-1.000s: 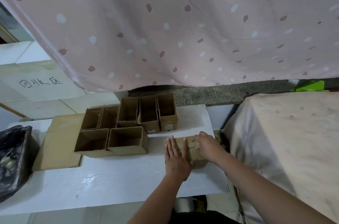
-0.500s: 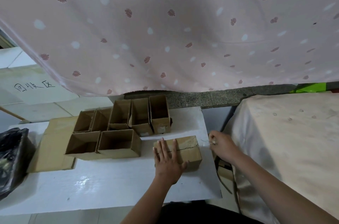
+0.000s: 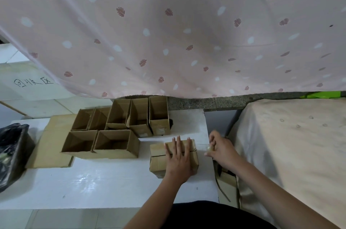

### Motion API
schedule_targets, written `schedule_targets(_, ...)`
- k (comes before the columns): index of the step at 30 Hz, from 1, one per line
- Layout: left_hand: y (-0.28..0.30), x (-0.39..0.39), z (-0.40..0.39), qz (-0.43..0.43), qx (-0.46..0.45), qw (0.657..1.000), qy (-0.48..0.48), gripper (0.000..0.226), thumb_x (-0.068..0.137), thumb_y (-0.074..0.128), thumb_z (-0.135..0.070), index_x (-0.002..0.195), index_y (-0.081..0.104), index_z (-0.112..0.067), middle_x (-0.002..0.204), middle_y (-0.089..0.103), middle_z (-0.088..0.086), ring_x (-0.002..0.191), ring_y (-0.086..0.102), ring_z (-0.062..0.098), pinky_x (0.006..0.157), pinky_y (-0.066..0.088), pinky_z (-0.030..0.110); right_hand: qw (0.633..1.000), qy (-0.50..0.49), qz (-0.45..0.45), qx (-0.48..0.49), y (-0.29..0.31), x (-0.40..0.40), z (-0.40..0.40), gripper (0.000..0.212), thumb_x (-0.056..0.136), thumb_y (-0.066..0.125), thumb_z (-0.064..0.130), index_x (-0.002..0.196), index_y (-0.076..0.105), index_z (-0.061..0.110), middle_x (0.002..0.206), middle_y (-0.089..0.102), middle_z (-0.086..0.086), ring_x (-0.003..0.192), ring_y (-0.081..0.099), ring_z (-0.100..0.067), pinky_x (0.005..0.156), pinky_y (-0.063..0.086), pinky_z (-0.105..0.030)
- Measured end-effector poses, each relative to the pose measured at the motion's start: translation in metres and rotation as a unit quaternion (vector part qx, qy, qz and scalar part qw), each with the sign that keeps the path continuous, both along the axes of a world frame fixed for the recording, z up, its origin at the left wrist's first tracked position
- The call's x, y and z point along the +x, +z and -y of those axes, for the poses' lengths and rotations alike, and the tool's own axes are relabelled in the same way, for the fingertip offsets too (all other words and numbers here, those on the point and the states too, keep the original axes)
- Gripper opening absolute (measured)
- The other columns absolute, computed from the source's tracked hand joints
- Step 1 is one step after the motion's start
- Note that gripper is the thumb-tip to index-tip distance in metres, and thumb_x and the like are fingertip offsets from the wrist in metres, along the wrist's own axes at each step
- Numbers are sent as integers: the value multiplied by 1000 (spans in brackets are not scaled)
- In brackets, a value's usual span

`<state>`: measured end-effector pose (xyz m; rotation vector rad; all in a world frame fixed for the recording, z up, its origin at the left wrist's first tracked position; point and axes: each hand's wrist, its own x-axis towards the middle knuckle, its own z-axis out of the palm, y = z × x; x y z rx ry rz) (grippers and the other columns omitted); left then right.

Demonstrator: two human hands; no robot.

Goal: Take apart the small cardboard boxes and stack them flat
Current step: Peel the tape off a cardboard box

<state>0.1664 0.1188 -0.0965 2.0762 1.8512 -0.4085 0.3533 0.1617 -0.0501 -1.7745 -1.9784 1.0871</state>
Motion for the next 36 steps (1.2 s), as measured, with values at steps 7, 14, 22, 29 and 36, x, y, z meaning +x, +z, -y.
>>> schedule_targets(7,-5,-2,1,-17,17,1000,5,112,97,51,-43,133,-53,-20,159,-29,23,140,-38,40,111,-17,69,998,68,-4,4,-3,-7,-7,34,74,87,23,105,77,16,85,53,16,80,52,0,72,36,-5)
schedule_targets(14,5,-6,6,-27,26,999,-15,107,98,52,-25,136,-48,-16,162,-15,28,150,-18,43,114,-12,68,997,80,23,-9,-4,-5,-7,22,95,62,13,115,70,10,124,43,1,106,57,-15,98,46,-21)
schedule_targets(22,13,-16,-8,141,88,984,60,116,83,66,-61,156,-18,-29,160,7,9,150,3,30,121,1,57,996,46,-48,63,39,-8,-12,12,86,76,23,82,65,20,86,56,10,74,56,2,67,39,-14)
schedule_targets(29,22,-42,-2,381,149,900,148,112,63,88,-41,152,21,-25,146,34,-5,133,37,13,108,36,29,991,20,-99,92,59,-12,-10,17,79,83,26,82,68,19,73,51,11,61,46,-3,57,36,-13)
schedule_targets(36,1,-60,18,429,48,880,200,107,54,93,-34,135,25,-46,129,52,-20,120,54,8,92,50,16,995,77,-56,39,32,-21,-5,27,76,84,26,77,57,24,84,55,10,70,54,-3,61,41,-9)
